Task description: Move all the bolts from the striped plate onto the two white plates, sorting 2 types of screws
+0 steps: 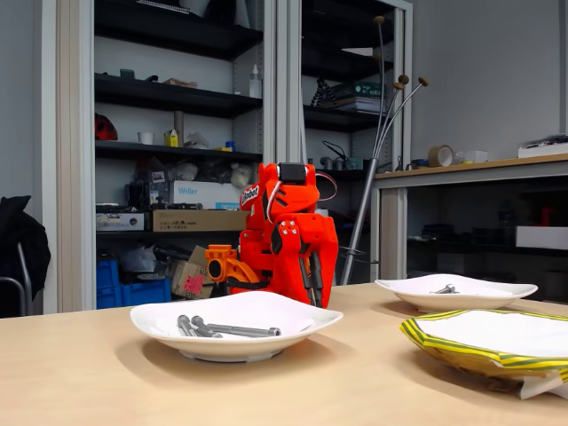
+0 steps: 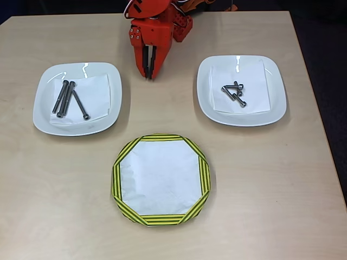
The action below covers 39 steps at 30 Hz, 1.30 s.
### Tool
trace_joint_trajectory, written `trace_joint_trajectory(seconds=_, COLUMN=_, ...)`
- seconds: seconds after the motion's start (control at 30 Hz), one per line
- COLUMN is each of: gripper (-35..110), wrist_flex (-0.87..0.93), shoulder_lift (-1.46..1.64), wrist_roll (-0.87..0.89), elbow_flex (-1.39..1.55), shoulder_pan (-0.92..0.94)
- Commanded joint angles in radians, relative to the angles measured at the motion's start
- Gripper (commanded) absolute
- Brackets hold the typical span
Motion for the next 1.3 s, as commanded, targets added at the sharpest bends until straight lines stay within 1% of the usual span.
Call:
trace_joint_trajectory(seconds=0.0, gripper=0, wrist_flex=0.035, shoulder_lift=0.012, wrist_roll=-0.054, elbow_flex=0.005, shoulder_pan=0.005)
trace_joint_trajectory(seconds=0.1, gripper=0, wrist_flex=0.041, shoulder_lift=0.011, wrist_roll=-0.106, elbow_flex=0.005, shoulder_pan=0.005)
trace_joint_trajectory(seconds=1.27, gripper=0, wrist_flex=0.043, shoulder_lift=0.011, wrist_roll=-0.106, elbow_flex=0.005, shoulder_pan=0.005)
